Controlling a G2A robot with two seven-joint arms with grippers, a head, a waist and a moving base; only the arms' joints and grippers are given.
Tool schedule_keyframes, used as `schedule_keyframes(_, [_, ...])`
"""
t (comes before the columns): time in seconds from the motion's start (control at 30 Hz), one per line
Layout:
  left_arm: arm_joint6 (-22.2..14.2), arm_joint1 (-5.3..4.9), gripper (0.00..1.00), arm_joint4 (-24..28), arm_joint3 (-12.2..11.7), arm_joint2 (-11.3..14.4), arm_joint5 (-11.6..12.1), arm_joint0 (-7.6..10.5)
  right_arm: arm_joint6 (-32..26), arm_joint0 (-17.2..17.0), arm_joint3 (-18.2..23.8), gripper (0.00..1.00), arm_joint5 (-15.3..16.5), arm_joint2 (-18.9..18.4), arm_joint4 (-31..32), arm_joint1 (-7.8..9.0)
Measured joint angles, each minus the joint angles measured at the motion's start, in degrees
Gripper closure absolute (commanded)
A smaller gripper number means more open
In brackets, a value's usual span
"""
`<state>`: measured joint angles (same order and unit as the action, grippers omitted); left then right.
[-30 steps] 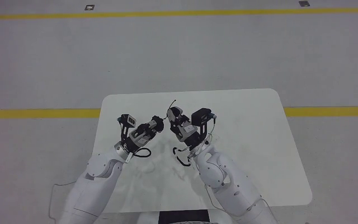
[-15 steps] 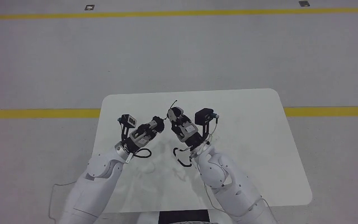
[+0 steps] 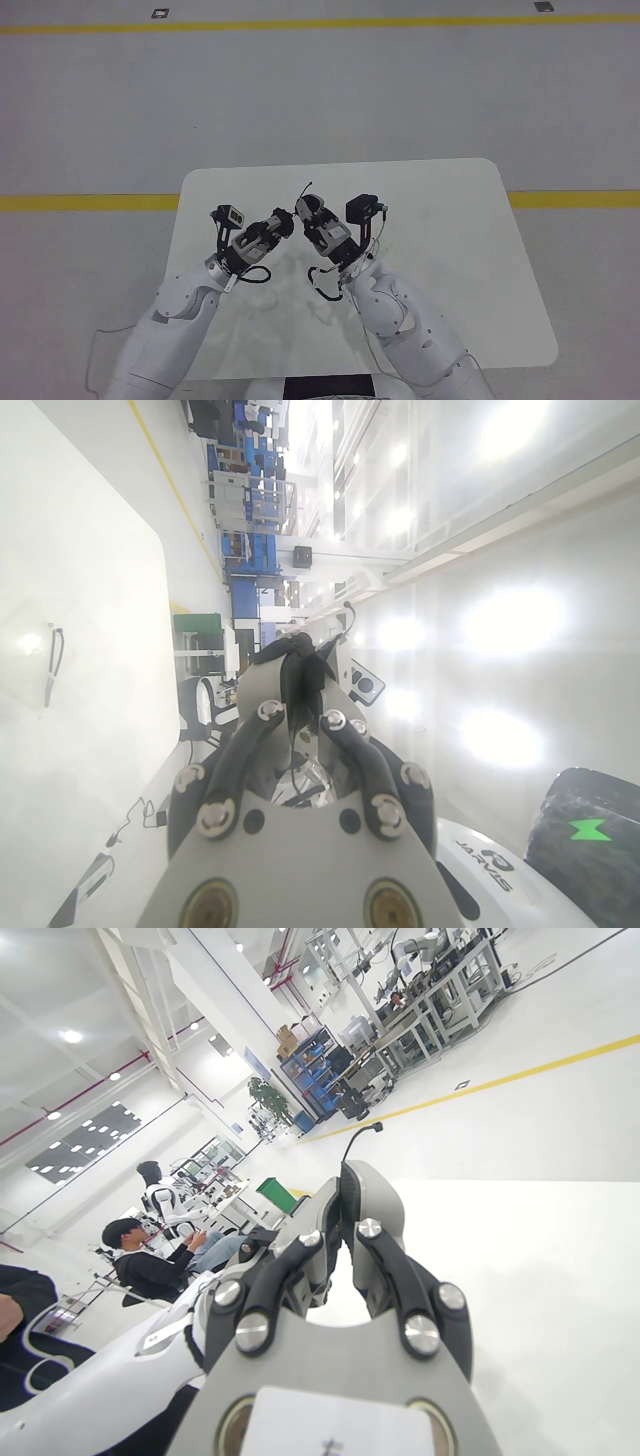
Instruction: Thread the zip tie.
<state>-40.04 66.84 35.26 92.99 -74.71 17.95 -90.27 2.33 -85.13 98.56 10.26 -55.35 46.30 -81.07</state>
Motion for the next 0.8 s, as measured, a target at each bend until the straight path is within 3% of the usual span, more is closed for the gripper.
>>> schedule_keyframes(0.4, [0.01, -0.3, 1.0, -0.04, 0.38, -0.19, 0.14, -0.27, 0.99, -0.64, 0.53, 1.0, -1.83, -0.35, 1.97, 0.12])
schedule_keyframes(0.8, [0.07, -0.54, 1.0, 0.21, 0.8, -0.22, 0.31, -0.39, -0.75, -0.87, 0.71, 1.0, -0.73, 0.02, 2.72, 0.32])
